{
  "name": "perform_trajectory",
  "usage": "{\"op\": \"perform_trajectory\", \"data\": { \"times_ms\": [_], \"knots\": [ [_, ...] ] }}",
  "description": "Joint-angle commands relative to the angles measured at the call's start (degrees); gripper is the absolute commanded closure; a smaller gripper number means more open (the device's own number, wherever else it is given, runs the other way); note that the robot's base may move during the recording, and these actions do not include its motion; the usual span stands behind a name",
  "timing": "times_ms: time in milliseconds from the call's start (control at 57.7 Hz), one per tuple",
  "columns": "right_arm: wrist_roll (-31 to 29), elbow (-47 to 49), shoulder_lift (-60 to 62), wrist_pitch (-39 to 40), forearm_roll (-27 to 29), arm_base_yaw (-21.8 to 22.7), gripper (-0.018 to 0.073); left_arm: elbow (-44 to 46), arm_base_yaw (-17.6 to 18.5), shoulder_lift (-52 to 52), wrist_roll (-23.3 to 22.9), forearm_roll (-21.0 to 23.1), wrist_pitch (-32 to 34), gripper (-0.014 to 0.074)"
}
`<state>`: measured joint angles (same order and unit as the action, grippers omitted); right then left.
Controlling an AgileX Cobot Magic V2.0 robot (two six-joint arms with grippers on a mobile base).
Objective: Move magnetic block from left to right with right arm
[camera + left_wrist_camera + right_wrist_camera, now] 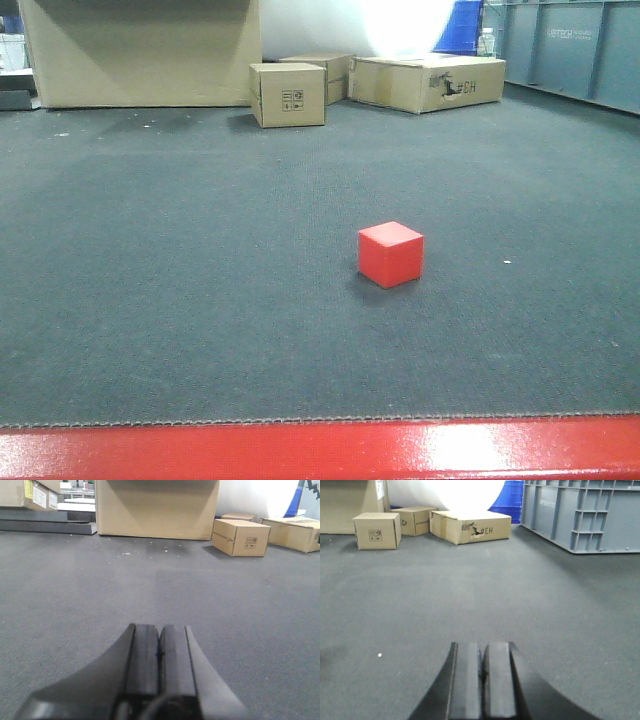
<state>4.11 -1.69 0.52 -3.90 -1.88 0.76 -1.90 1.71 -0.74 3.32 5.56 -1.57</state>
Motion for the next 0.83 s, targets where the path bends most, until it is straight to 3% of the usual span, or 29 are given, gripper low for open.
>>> {"op": "perform_trajectory", "data": {
  "times_ms": [0, 815],
  "knots": [
    [-0.2, -0.1, 0.8, 3.9, -0.6, 0.3, 0.0502, -0.3, 0.3, -0.6, -0.3, 0.3, 4.8, 0.0722],
    [-0.2, -0.1, 0.8, 3.9, -0.6, 0.3, 0.0502, -0.3, 0.3, -0.6, -0.3, 0.3, 4.8, 0.0722]
  ]
}}
